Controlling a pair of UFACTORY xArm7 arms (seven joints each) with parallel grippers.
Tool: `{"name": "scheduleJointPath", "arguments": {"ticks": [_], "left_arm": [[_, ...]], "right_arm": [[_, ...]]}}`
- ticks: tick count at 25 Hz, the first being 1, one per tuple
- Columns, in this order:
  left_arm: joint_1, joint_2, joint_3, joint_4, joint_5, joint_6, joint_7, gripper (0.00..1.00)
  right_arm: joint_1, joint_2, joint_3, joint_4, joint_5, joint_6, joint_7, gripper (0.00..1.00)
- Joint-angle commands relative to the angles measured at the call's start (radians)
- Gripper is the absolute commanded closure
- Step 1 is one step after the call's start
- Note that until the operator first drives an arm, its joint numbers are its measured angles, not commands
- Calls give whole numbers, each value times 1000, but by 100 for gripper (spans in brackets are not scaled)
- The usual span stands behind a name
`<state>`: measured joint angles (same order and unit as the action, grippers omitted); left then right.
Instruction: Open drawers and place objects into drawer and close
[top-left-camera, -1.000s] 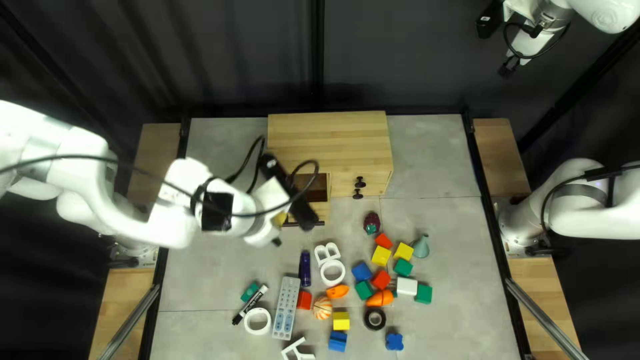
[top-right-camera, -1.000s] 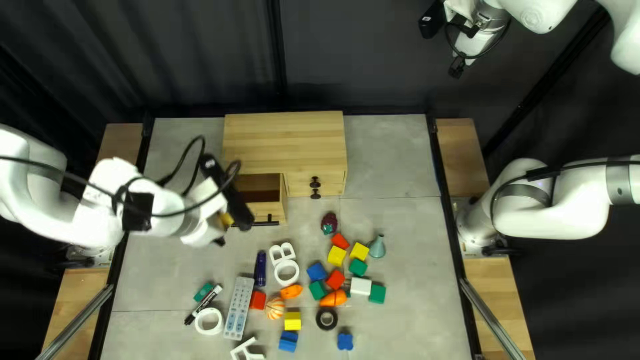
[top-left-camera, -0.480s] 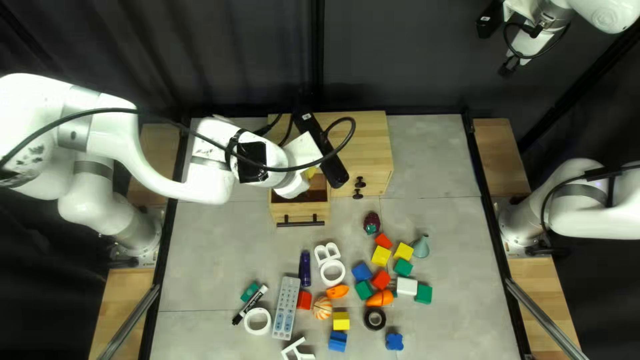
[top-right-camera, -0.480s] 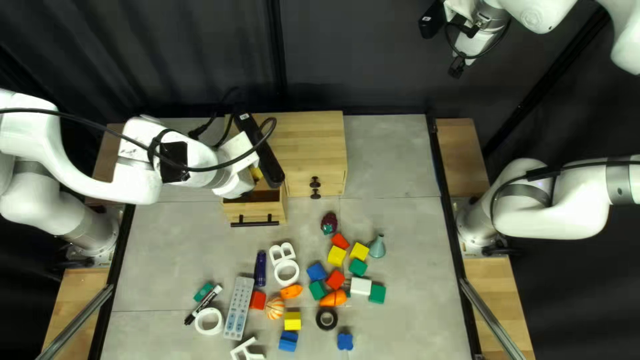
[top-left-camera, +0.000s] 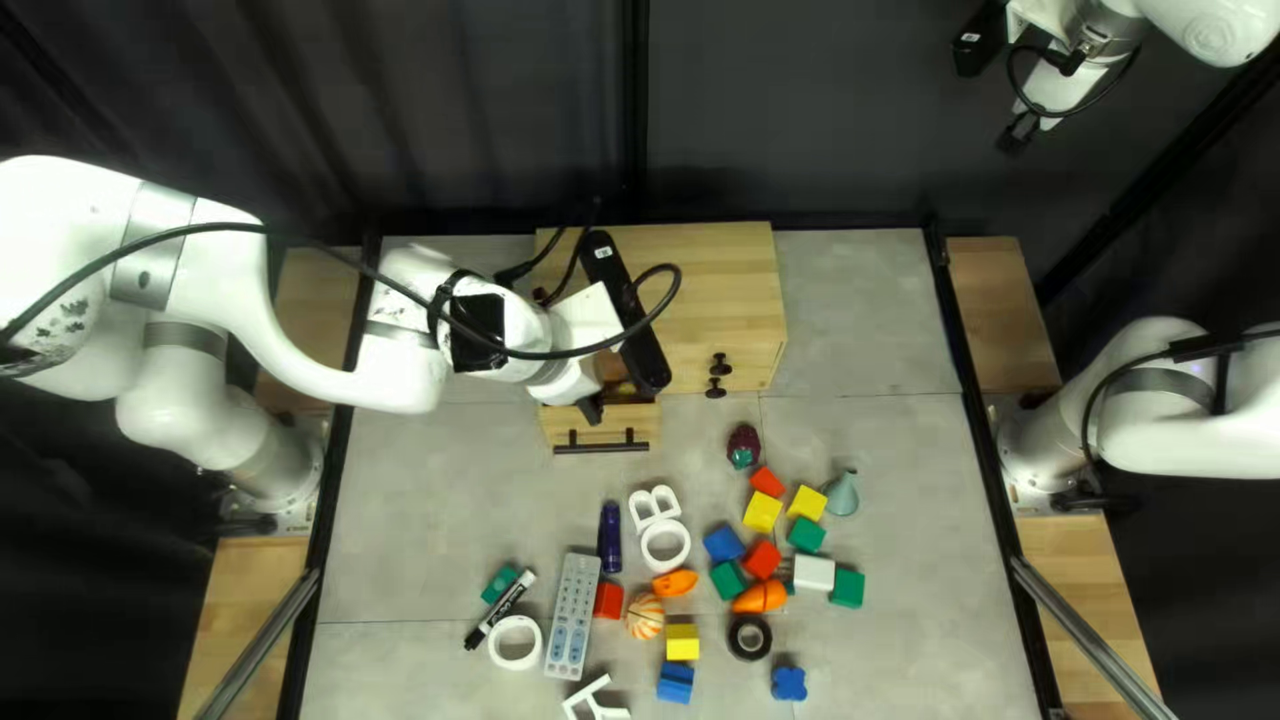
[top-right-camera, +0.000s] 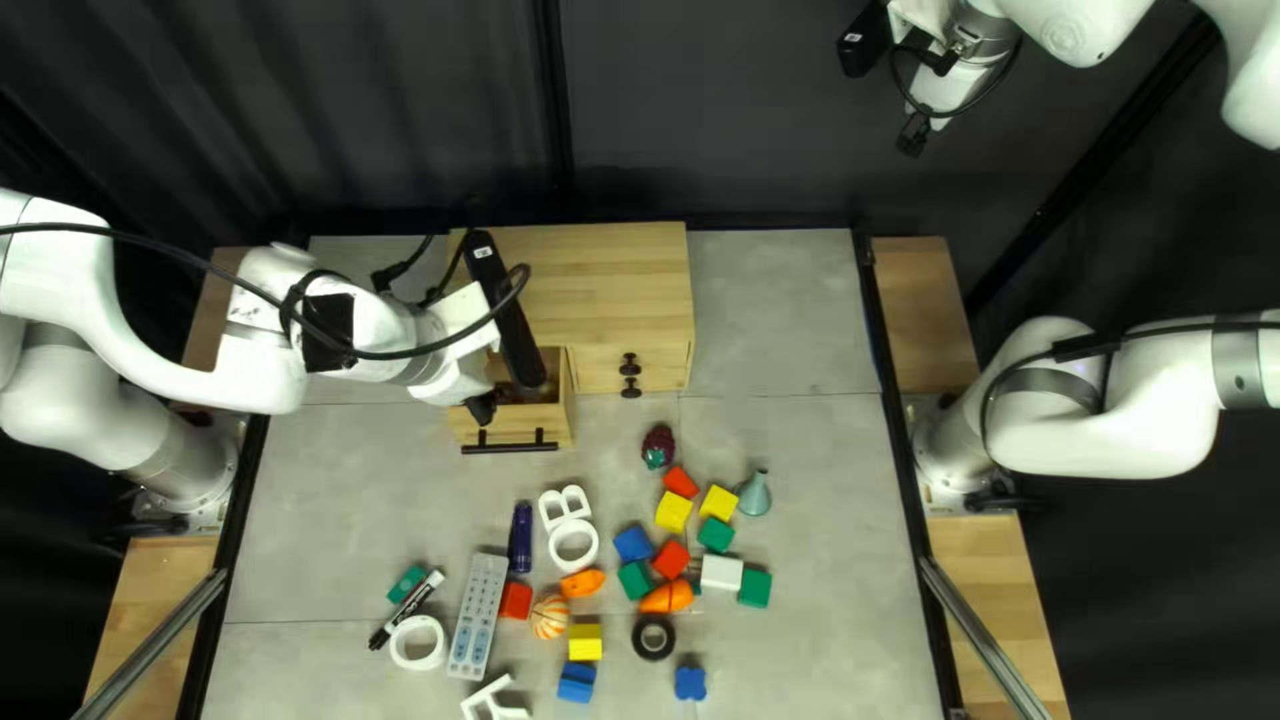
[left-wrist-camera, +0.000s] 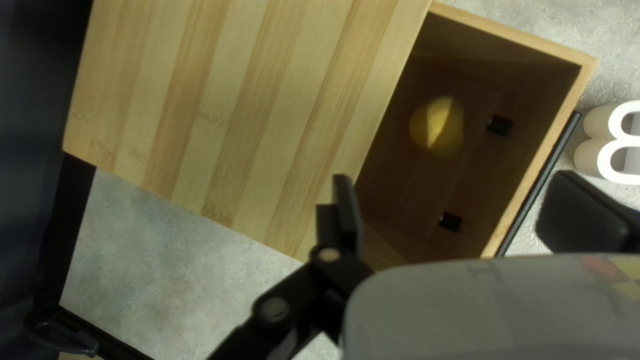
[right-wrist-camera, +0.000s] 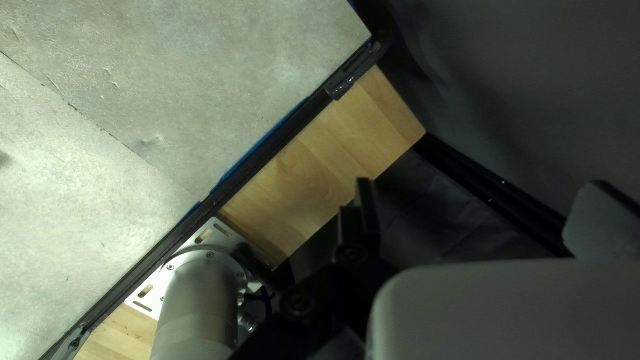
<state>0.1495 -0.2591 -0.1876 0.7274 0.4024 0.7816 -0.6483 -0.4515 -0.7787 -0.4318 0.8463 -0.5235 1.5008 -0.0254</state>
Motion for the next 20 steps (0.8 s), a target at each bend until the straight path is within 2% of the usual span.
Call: {"name": "scheduleJointPath", "arguments": {"ticks": [1, 7, 20], "left_arm": [[-57, -47, -9, -1, -89, 58, 53, 0], [-157, -132, -30, -36, -206, 125, 118, 0], [-270, -74, -91, -27, -269, 65, 196, 0]], "right_arm": [[0, 0, 0, 0, 0, 0, 0, 0], [0, 0, 0, 0, 0, 0, 0, 0], [0, 0, 0, 0, 0, 0, 0, 0]]}}
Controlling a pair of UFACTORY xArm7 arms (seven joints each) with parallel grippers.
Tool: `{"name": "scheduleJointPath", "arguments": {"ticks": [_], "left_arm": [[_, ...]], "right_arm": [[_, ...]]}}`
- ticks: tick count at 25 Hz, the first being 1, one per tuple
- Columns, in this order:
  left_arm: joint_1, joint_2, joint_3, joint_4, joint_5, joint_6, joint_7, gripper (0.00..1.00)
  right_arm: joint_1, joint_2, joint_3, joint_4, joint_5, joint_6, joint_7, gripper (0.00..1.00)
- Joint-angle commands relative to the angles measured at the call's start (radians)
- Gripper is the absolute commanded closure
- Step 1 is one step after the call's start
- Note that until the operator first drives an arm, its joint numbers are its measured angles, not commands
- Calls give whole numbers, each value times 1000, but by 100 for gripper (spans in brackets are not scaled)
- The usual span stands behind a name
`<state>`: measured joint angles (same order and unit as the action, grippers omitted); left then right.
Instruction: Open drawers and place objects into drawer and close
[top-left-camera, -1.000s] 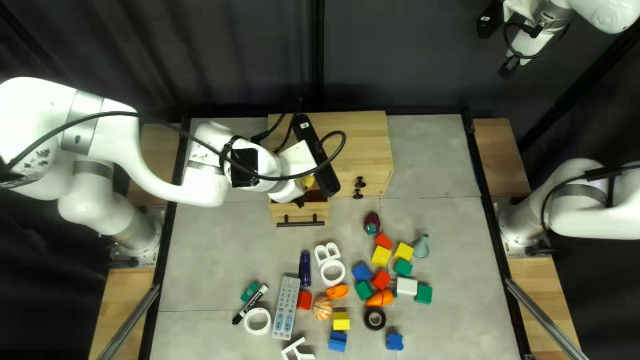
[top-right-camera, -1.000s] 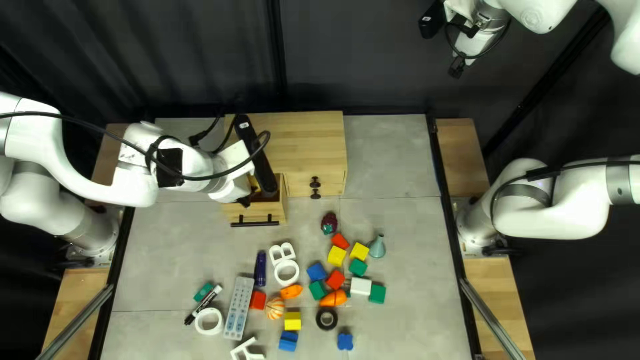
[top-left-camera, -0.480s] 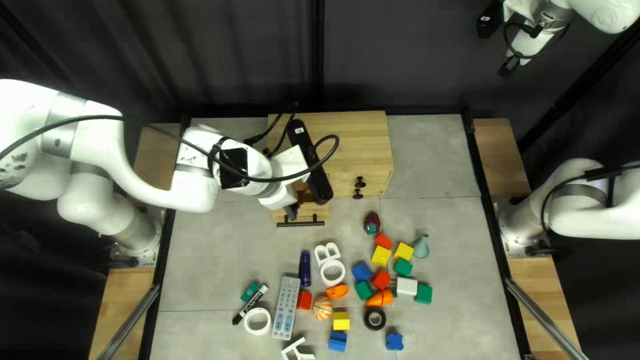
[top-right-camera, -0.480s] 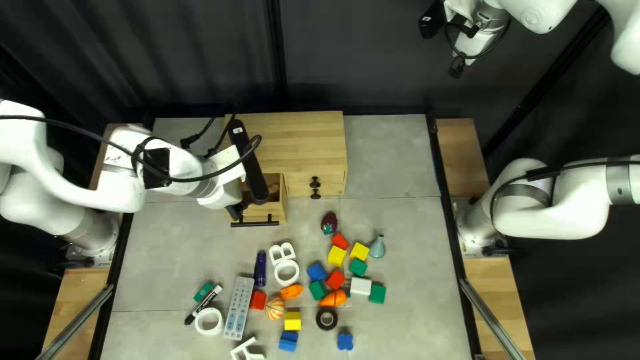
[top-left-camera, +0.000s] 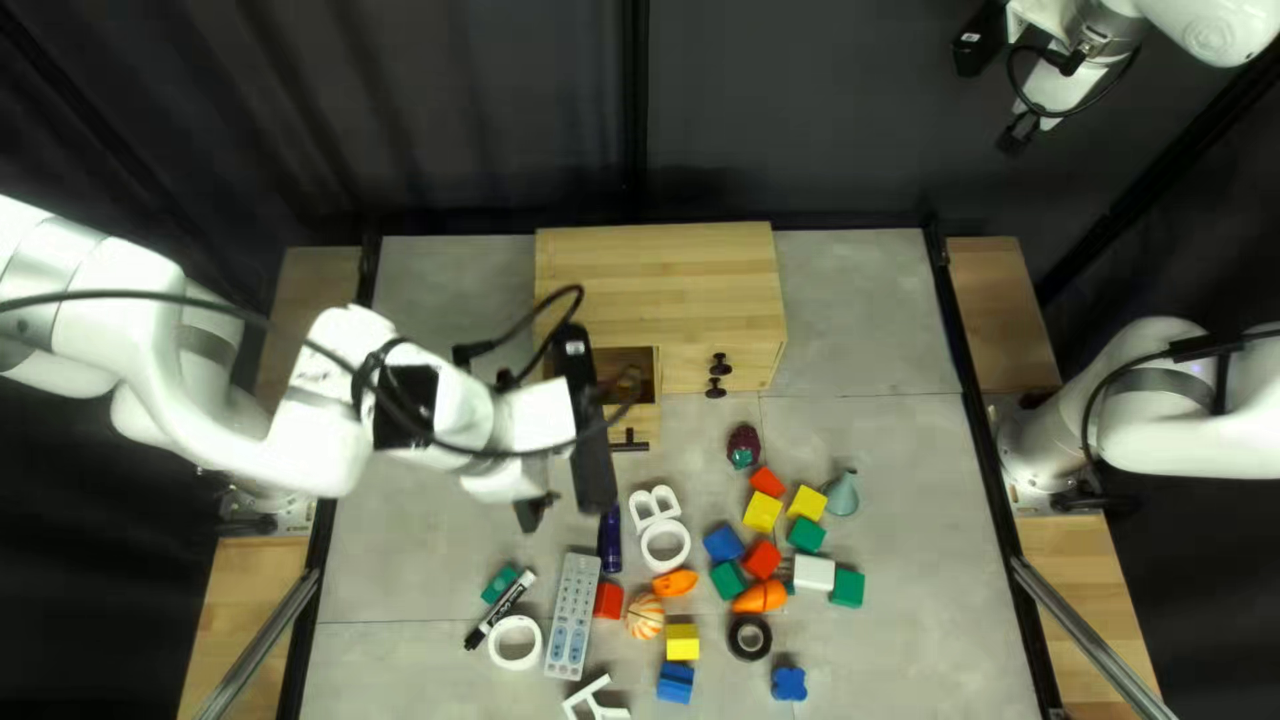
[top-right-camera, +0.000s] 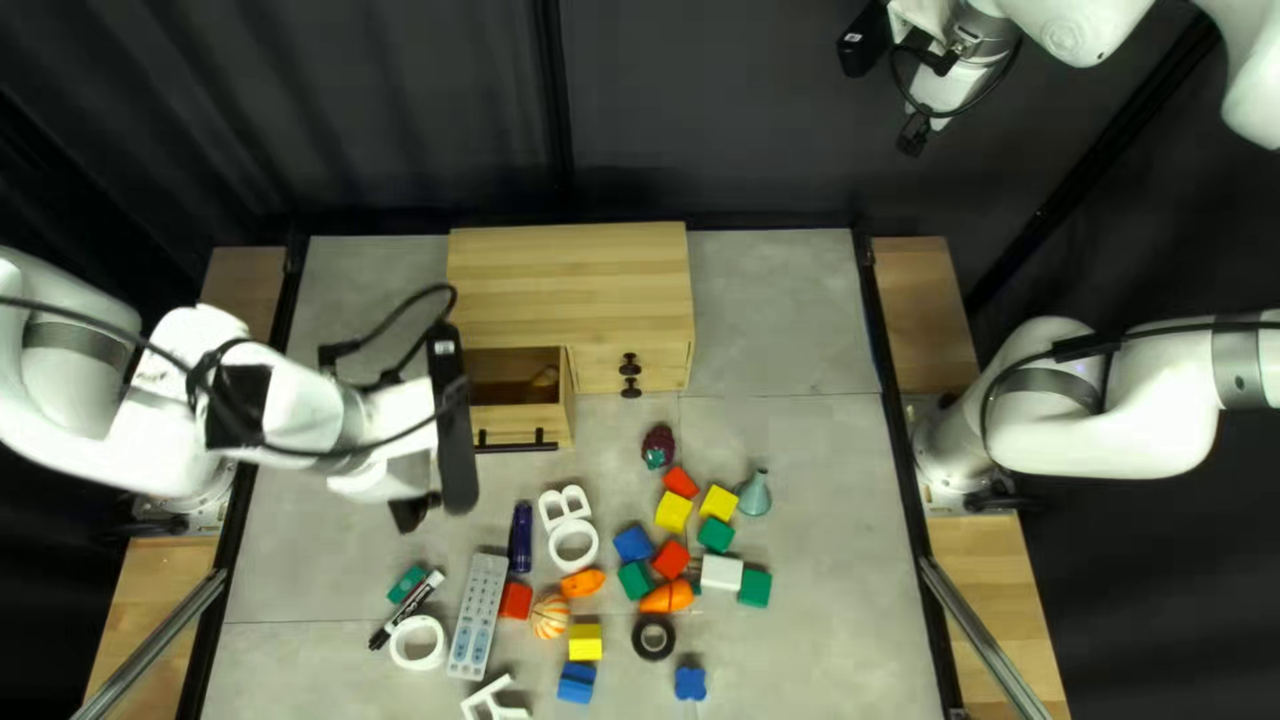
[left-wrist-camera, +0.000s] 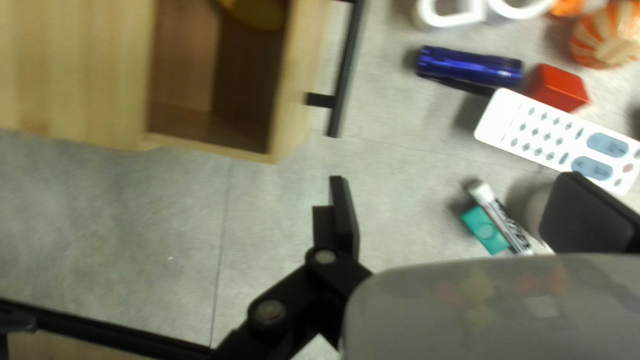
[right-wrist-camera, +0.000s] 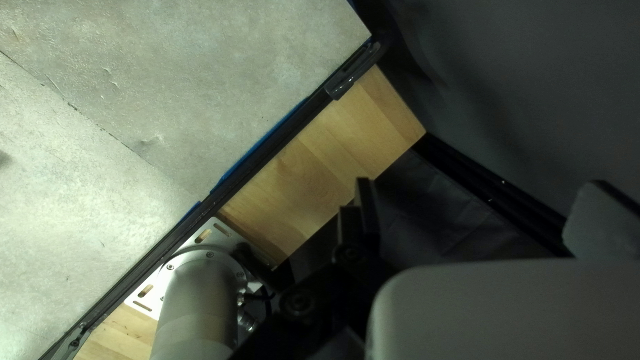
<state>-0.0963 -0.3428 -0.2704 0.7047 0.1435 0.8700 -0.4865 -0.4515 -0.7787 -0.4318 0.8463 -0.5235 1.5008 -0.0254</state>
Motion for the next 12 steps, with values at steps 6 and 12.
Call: {"name": "scheduleJointPath", "arguments": {"ticks": [6, 12], "left_arm": [[-67, 49, -32, -49, -11, -133, 93, 0], [-68, 243, -75, 37, 63, -200, -10, 0]], "right_arm": [[0, 0, 0, 0, 0, 0, 0, 0], [0, 0, 0, 0, 0, 0, 0, 0]]}}
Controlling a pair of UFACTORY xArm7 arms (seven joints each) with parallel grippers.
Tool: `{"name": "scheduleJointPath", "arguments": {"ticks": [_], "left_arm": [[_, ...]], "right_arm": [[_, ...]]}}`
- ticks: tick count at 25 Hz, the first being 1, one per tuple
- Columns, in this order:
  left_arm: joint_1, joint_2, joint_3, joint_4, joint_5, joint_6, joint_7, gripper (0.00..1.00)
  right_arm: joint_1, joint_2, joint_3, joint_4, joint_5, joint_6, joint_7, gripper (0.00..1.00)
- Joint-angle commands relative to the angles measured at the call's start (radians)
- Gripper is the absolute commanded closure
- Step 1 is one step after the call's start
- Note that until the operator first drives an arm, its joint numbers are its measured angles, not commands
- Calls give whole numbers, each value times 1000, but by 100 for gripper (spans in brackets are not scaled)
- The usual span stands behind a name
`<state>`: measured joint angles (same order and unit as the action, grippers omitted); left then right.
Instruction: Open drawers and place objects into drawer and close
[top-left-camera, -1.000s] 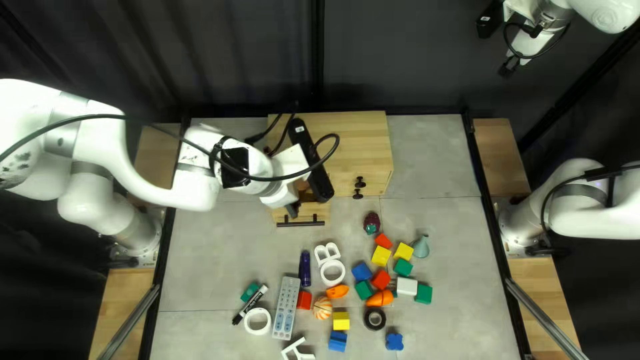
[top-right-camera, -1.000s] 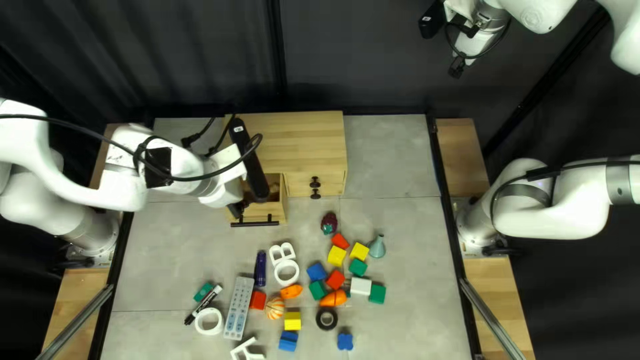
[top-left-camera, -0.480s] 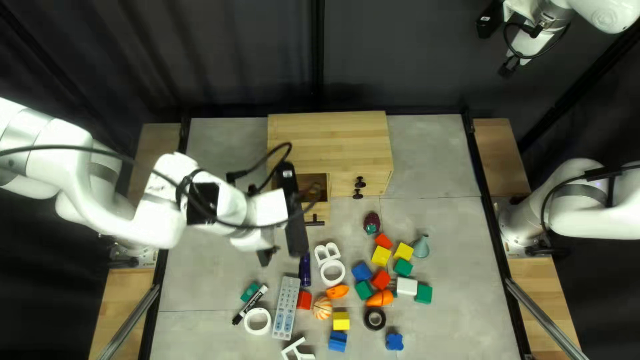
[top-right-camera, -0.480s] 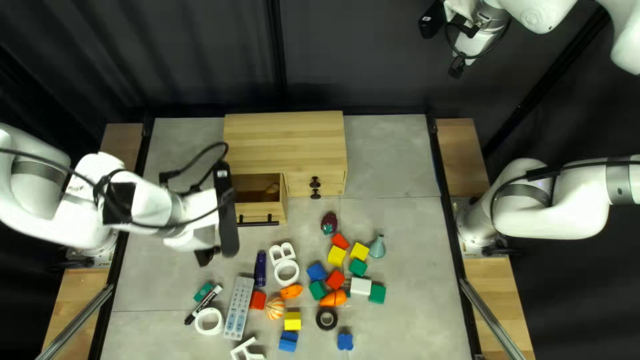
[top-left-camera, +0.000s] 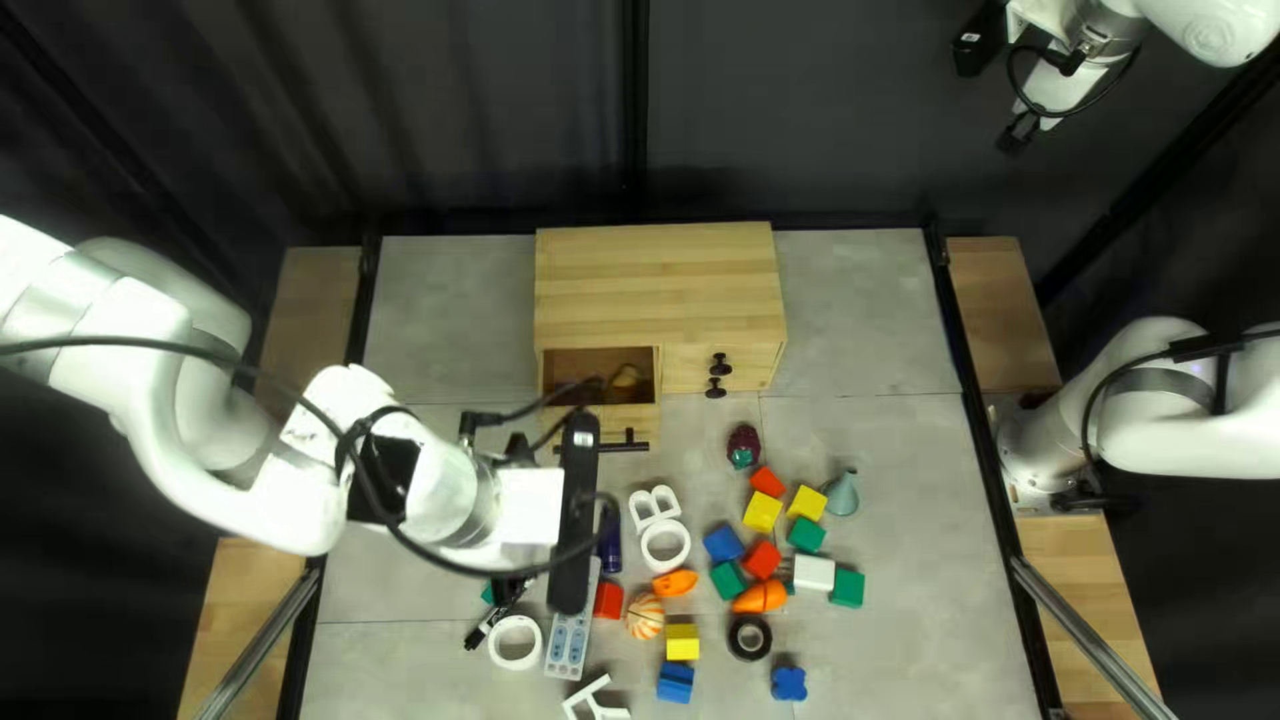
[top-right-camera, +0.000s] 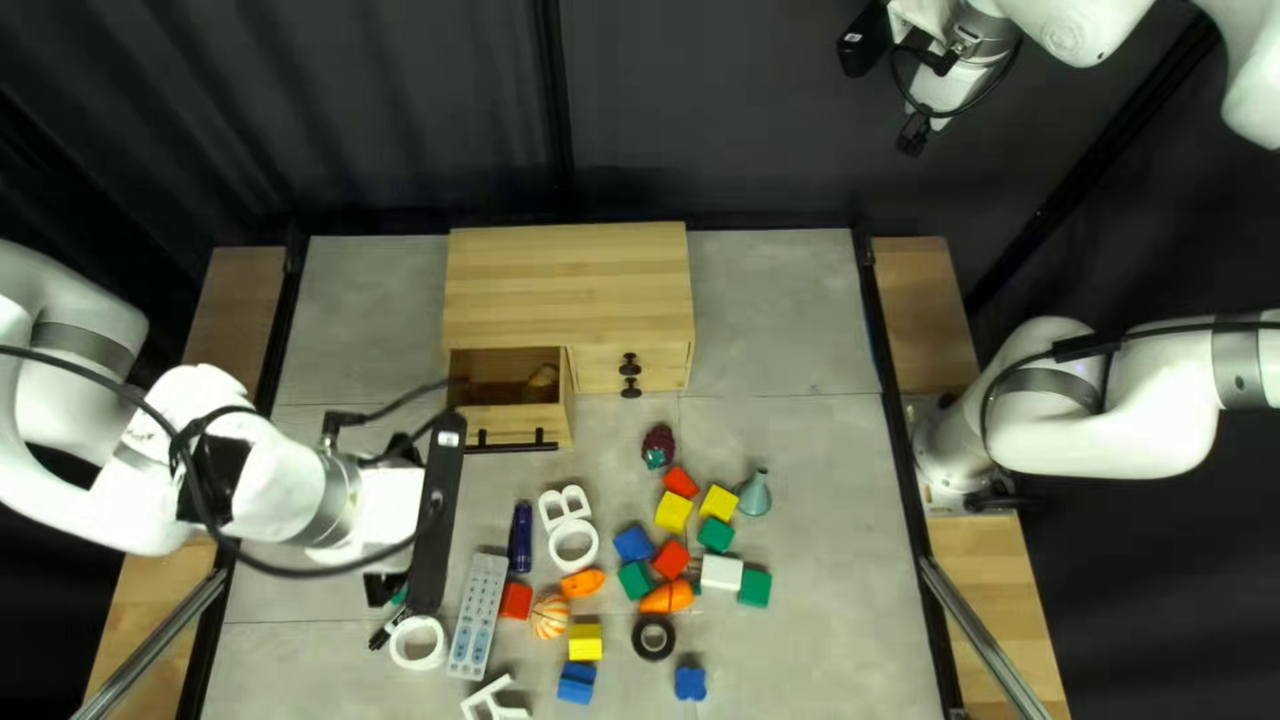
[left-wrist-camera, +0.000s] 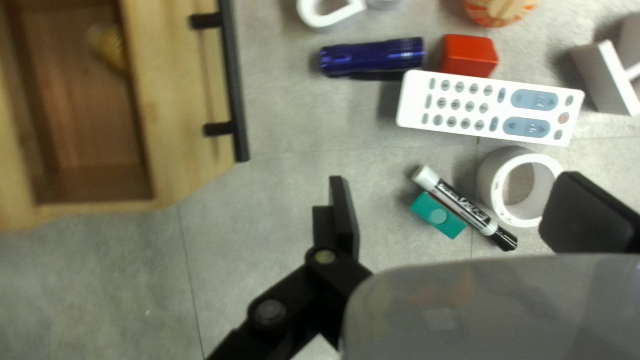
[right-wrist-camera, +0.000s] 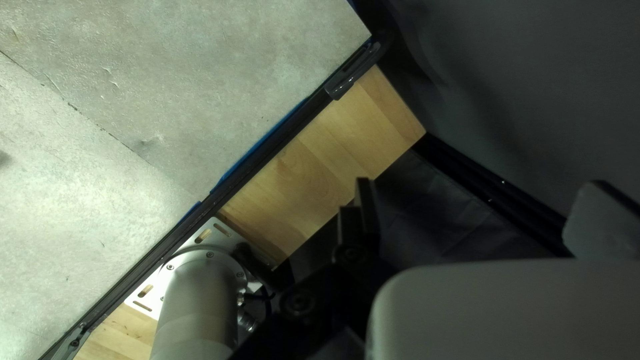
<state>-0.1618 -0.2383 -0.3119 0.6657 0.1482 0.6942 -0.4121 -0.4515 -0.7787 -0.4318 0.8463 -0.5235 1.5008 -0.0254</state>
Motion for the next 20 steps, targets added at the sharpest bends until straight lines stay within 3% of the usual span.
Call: {"name": "scheduleJointPath", "arguments": {"ticks": [1, 4, 11, 20], "left_arm": [[-5, 166, -36, 98, 69, -15, -98, 0], [-14, 183, -44, 118, 66, 12, -103, 0], [-30, 139, -45, 62, 6, 18, -57, 0], [-75, -25, 18, -111, -132, 32, 172, 0]], "right_arm": [[0, 0, 0, 0, 0, 0, 0, 0], [0, 0, 0, 0, 0, 0, 0, 0], [0, 0, 0, 0, 0, 0, 0, 0], [0, 0, 0, 0, 0, 0, 0, 0]]}}
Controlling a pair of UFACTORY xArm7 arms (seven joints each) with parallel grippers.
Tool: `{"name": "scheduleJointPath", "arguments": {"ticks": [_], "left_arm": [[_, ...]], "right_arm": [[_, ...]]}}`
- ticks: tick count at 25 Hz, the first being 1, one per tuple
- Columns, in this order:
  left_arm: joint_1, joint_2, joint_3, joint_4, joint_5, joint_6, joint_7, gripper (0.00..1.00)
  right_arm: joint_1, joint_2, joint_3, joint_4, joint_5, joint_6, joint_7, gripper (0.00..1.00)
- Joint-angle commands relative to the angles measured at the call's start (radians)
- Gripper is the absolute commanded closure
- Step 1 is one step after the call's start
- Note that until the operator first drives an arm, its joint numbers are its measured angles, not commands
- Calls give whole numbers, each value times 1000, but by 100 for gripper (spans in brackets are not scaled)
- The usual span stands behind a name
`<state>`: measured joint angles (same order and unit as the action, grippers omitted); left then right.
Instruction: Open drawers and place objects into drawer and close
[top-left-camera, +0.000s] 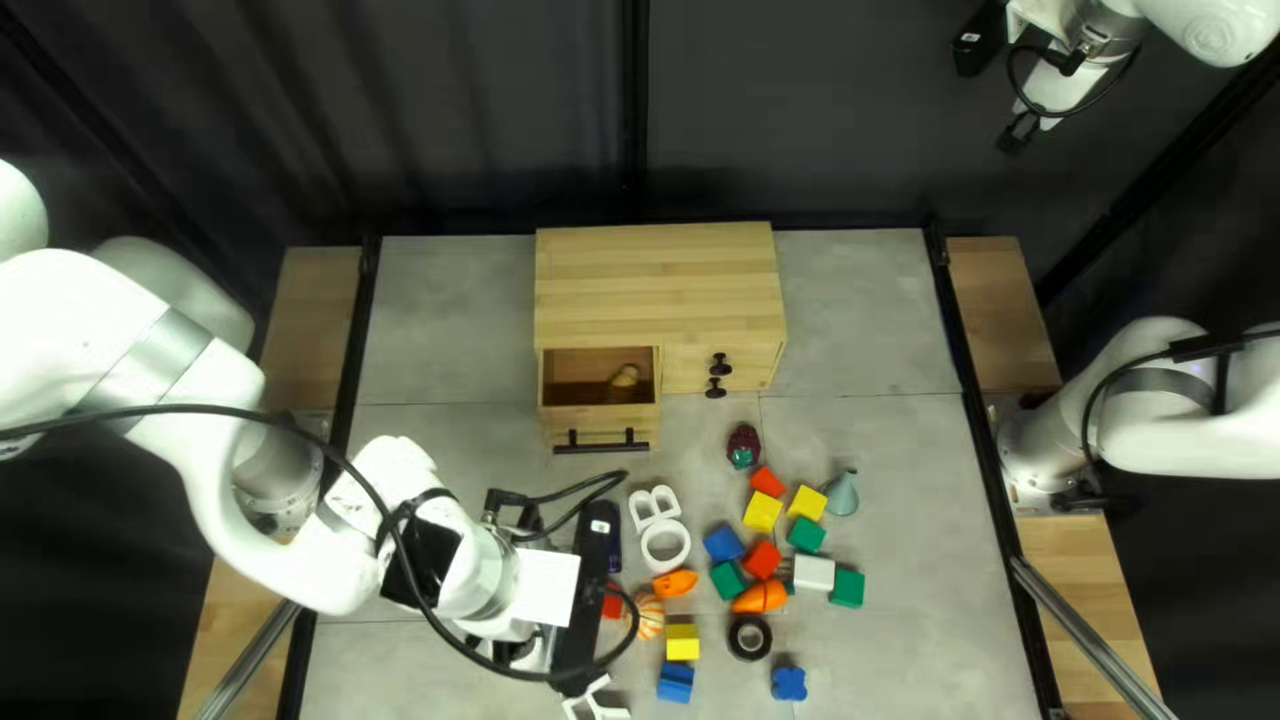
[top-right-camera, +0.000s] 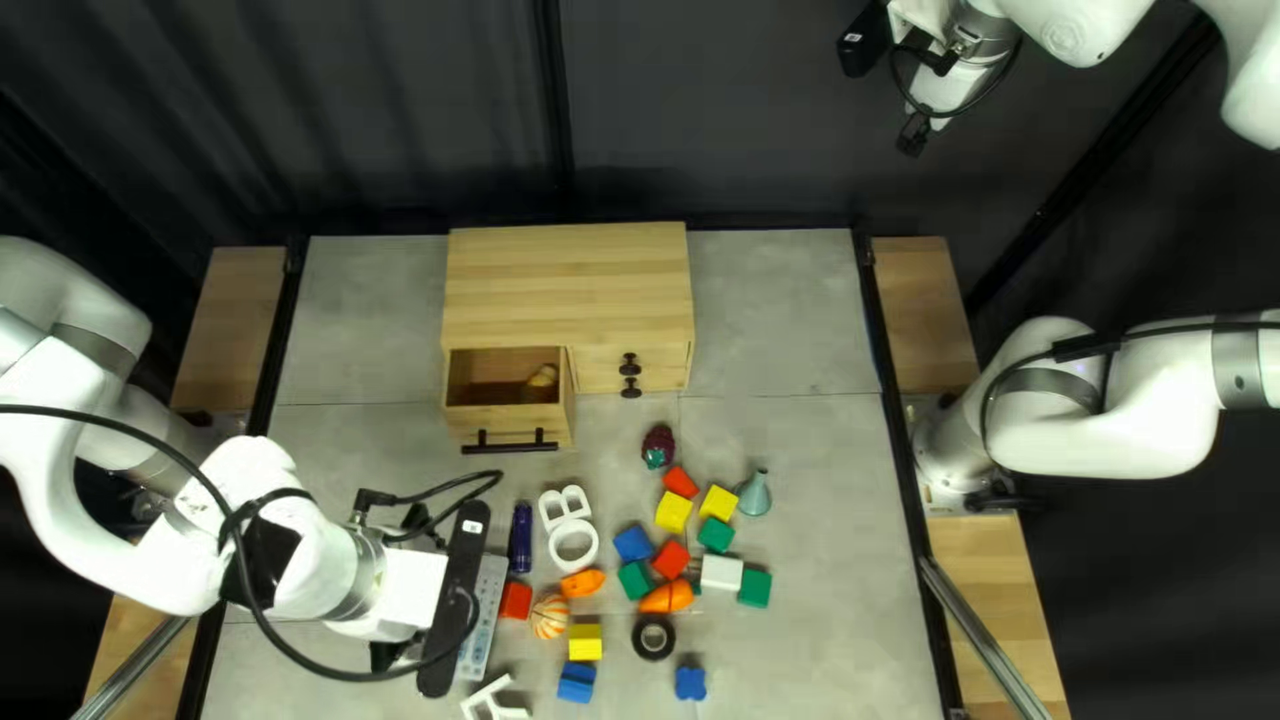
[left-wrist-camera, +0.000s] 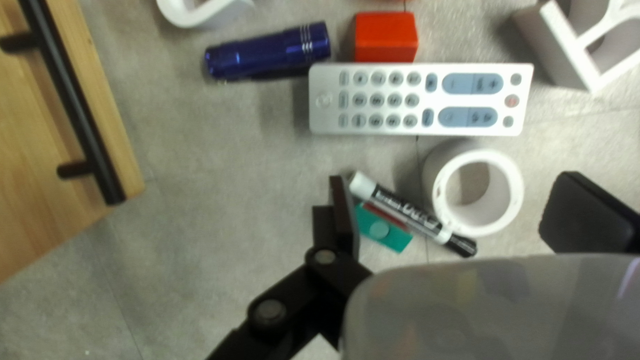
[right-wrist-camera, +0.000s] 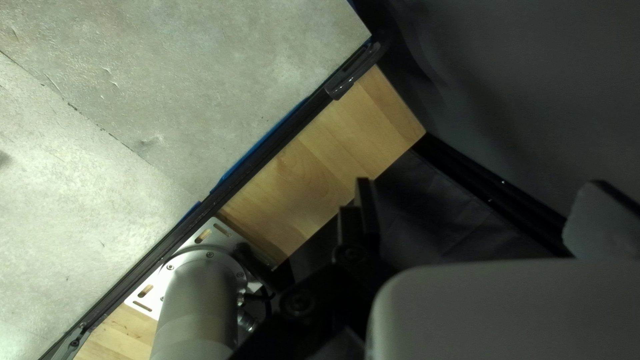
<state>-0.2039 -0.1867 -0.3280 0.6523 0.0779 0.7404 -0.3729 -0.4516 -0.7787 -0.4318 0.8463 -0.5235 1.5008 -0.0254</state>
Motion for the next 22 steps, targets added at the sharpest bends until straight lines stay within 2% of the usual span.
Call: {"name": "scheduleJointPath", "arguments": {"ticks": [1, 5, 13, 22], "left_arm": [[-38, -82, 38, -110, -68, -19, 153, 0], [-55, -48, 48, -137, -85, -55, 259, 0], [-78, -7, 51, -201, -101, -142, 367, 0], [-79, 32, 101, -270, -177, -274, 497, 0]], "right_arm": [[0, 0, 0, 0, 0, 0, 0, 0], [0, 0, 0, 0, 0, 0, 0, 0], [0, 0, 0, 0, 0, 0, 0, 0], [0, 0, 0, 0, 0, 0, 0, 0]]}}
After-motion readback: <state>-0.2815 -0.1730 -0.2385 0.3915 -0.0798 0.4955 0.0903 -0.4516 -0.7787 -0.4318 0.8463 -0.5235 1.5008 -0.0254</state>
